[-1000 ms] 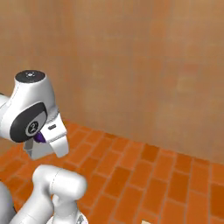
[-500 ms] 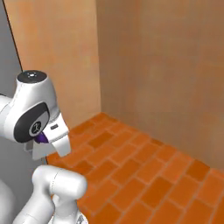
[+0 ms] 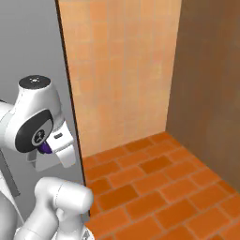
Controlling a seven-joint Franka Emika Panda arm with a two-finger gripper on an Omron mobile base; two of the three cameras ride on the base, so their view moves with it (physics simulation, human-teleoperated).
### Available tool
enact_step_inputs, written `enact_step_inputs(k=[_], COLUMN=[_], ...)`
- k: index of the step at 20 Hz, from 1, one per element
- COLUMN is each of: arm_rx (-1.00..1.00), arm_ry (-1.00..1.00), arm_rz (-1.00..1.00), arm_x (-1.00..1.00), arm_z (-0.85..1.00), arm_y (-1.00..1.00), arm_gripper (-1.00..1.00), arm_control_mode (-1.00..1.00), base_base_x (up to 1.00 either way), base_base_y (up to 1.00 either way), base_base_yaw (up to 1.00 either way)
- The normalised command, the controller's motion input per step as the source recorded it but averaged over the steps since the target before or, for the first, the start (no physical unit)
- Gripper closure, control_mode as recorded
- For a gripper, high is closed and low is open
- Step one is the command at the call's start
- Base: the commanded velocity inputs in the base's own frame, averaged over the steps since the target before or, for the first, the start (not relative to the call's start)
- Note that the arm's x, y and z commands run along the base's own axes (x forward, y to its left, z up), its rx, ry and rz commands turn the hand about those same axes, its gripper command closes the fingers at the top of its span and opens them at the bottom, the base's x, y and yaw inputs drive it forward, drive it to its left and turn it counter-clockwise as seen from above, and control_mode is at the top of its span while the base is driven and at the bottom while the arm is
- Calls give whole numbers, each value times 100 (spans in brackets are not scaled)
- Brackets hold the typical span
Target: Take the meat container that has the shrimp and place it on the second highest rack of the freezer. Then take the vegetable container that has the eggplant and lemon wedge and place it on the highest rack of the freezer.
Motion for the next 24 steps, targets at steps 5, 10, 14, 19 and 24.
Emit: enact_step_inputs(k=[5,10,14,19,24], arm_rx=[0,0,0,0,0], arm_ry=[0,0,0,0,0], arm_rz=[0,0,0,0,0], arm_x=[0,0,0,0,0], arm_z=[0,0,0,0,0], arm_y=[0,0,0,0,0], arm_gripper=[100,100,100,100,100], arm_control_mode=[100,100,100,100,100], base_base_x=[-5,0,4,36,5], base_base_y=[47,61,77,0,-38], base_base_yaw=[64,67,58,46,24])
